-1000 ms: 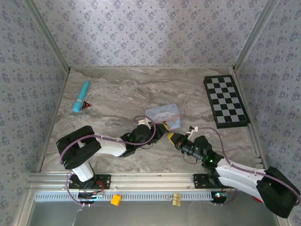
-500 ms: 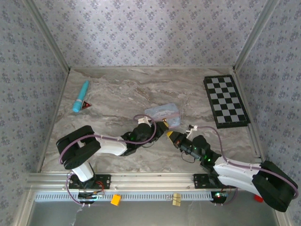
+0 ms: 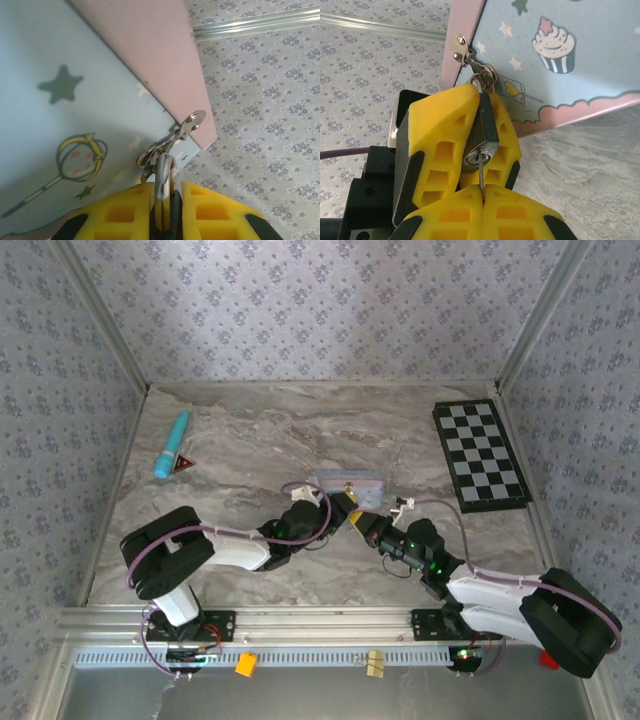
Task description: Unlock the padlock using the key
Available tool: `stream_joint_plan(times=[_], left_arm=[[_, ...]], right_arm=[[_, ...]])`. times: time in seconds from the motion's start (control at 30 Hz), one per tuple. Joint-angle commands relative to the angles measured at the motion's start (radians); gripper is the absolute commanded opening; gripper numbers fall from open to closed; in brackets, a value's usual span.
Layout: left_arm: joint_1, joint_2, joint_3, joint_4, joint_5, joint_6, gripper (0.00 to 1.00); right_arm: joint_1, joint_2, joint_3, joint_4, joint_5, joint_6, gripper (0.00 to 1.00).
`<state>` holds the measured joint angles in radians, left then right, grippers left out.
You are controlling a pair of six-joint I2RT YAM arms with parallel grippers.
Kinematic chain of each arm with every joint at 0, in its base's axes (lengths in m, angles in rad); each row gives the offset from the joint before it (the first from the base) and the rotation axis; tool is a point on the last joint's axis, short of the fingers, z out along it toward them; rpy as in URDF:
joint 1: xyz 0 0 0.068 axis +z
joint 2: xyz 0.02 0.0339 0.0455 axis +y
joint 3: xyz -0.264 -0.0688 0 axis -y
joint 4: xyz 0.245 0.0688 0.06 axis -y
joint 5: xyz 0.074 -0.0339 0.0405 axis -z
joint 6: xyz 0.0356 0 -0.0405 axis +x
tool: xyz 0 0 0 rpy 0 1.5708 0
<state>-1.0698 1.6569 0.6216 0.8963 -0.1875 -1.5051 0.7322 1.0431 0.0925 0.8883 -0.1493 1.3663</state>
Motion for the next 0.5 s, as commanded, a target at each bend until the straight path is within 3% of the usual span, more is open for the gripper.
stream_joint_plan(times=[0.0,0.17,0.47], left_arm=[[-0.099,-0.038,-0.033,0.040,0.244,0.002,0.00],[-0.093,-0.035,-0.049,0.034,0.251,-0.007,0.00],[-0.099,-0.005,-0.008,0.032,0.295,0.000,0.00]], right_arm=[[-0.090,-0.024,0.068,0.087,0.085,-0.028,0.00],[-0.142,-0.095,0.071,-0.016,0.064,-0.050,0.00],[-0.131,-0.022,0.055,0.071,0.057,-0.028,0.00]])
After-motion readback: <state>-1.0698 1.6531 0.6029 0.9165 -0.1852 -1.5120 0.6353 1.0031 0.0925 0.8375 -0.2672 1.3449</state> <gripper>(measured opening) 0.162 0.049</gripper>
